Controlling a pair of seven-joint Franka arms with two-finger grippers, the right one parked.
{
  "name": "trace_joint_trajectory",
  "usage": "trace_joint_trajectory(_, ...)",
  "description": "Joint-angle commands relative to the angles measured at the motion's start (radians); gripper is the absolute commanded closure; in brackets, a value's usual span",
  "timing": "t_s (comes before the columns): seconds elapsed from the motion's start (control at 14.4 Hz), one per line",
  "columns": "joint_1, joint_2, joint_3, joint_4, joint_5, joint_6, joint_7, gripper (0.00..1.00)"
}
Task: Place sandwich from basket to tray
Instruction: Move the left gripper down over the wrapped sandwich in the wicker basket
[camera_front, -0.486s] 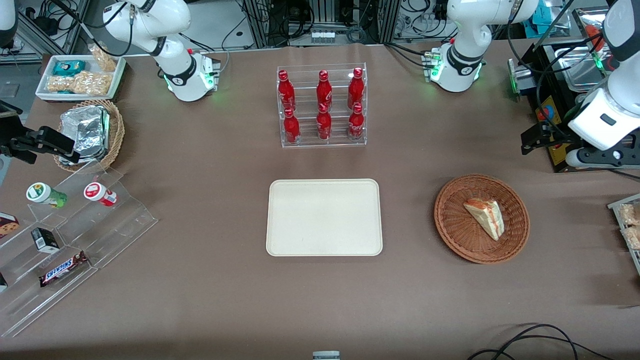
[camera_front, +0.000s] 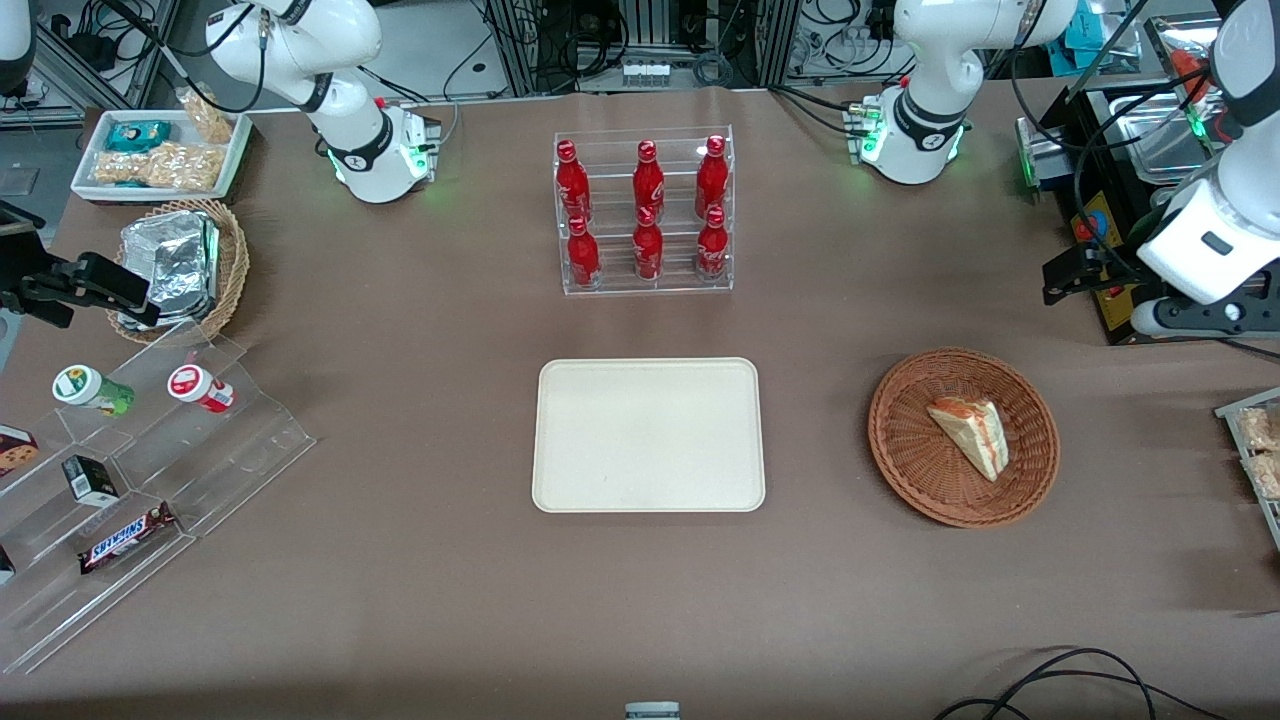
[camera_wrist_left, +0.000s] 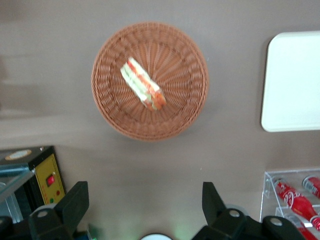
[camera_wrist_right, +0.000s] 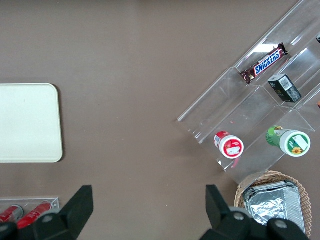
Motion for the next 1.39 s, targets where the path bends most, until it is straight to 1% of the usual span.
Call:
trace_joint_trajectory(0.0,-0.002,0.083,0.003,-0.006,0.006,-0.001,-0.019,0.0)
trace_joint_trajectory(0.14,-0.001,0.13,0.005,-0.041,0.012,0.05,-0.028,0.0)
trace_joint_trajectory(0.28,-0.001,0.155,0.006,-0.123,0.015,0.189,-0.077,0.0)
trace_joint_trajectory(0.49,0.004,0.205,0.006,-0.262,0.015,0.433,-0.259,0.0)
trace_joint_trajectory(0.62,0.01,0.239,0.006,-0.299,0.013,0.547,-0.371,0.0)
trace_joint_trajectory(0.83,0.018,0.31,0.008,-0.302,0.013,0.663,-0.722,0.0)
trace_joint_trajectory(0.9,0.018,0.33,0.008,-0.302,0.013,0.67,-0.787,0.0)
trace_joint_trajectory(1.11,0.034,0.374,0.01,-0.314,0.013,0.697,-0.836,0.0)
trace_joint_trajectory(1.18,0.038,0.388,0.01,-0.316,0.012,0.713,-0.852,0.08)
trace_joint_trajectory(1.25,0.038,0.394,0.01,-0.316,0.013,0.707,-0.875,0.5)
trace_joint_trajectory(1.32,0.036,0.391,0.01,-0.316,0.013,0.696,-0.883,0.81)
